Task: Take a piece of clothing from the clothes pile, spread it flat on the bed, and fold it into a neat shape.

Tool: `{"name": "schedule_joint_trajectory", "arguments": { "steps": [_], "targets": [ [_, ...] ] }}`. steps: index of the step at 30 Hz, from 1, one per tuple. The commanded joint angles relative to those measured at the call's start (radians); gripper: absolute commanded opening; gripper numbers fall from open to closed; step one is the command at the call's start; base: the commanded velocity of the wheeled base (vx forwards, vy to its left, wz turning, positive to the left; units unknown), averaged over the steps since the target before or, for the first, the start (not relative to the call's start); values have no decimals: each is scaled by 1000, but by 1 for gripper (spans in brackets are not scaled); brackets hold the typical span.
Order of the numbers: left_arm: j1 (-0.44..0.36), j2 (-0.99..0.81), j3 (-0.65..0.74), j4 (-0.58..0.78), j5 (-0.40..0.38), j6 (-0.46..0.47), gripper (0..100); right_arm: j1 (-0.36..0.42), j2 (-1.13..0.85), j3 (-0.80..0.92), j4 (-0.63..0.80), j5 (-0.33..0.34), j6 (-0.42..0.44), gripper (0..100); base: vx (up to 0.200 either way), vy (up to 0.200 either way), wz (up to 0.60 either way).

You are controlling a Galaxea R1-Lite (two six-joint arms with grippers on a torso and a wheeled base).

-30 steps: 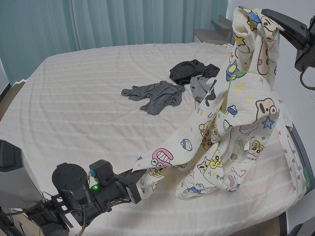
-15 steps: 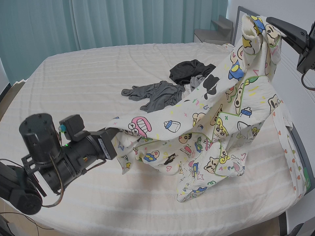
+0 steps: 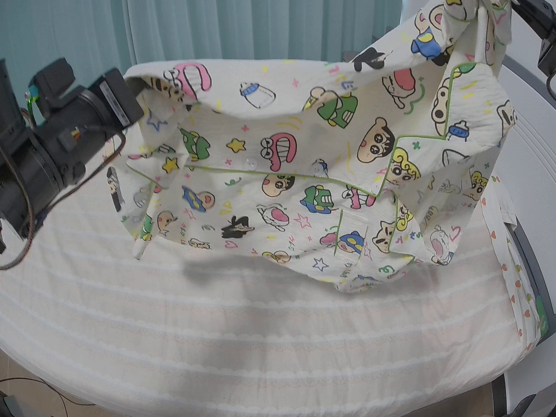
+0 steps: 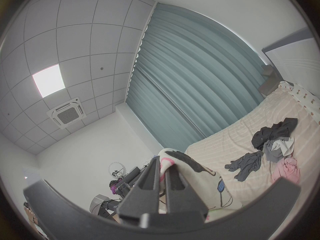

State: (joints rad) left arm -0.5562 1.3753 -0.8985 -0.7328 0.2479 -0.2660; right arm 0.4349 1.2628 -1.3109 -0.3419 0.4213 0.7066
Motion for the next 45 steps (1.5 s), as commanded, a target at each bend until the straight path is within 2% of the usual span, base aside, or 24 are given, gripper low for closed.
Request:
{"name": "schedule_joint_trajectory", "arguments": {
  "steps": [1,8,18,33,45],
  "targets": [
    [-2,-30,-53,12,24,24,0,5,-5,-30,40,1,1,0,0,0,0],
    [-5,-32,96,15,41,16,0,-4,-22,101,29,-1,-1,0,-57,0,0],
    [-10,-33,136,13,39,-53,0,-5,-22,139,26,-1,2,0,-200,0,0],
    [-36,-35,178,12,39,-52,0,-5,-36,177,24,-1,8,0,0,0,0],
    [-16,-33,176,13,41,-50,0,-1,-39,182,24,1,8,0,0,200,0]
  ]
}}
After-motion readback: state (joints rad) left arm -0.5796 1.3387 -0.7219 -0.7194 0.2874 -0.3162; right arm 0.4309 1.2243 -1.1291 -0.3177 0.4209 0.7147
